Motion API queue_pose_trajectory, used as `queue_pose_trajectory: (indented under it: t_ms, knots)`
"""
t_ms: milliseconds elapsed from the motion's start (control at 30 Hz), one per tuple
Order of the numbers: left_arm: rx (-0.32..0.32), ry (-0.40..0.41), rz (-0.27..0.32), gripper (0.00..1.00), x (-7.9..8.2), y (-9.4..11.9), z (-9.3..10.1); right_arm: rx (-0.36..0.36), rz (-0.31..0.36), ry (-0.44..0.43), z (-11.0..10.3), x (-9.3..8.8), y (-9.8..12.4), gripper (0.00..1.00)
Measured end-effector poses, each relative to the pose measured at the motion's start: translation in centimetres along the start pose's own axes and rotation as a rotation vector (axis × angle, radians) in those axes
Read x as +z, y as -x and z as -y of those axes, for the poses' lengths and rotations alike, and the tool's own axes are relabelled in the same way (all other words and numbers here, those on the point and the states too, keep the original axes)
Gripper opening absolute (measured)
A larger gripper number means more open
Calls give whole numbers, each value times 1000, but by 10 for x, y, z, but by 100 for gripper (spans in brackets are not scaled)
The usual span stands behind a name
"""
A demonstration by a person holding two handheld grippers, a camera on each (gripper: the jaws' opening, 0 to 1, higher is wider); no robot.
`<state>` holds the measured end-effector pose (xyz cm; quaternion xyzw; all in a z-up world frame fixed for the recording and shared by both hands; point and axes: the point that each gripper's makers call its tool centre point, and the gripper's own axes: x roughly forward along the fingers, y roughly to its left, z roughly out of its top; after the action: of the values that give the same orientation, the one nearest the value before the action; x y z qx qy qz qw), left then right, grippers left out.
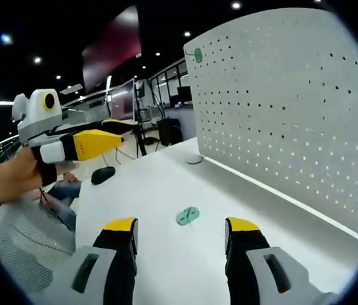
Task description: Insert the hook assembly into the mounting plate slot until the hook locks in place.
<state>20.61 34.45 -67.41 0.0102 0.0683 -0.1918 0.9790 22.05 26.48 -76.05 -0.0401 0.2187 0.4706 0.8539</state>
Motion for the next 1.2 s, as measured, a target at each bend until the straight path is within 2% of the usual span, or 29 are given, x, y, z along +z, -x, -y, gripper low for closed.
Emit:
queue_pose_trajectory:
  t_ms: [200,433,1033,1200]
  knots:
    - [-3,2,-1,41,-1,0,0,-7,-15,-8,2,-2,-17,50]
    - [-7,4,-7,40,-2,-1,0,-11,-57,-17,3,-13,-39,44]
    - [-15,15,-20,41,-6,-2,-2,-26,-90,-57,4,-19,-73,32]
    - [1,-4,-35,41,-8,-2,-7,-29,-99,-62,7,-19,-78,30]
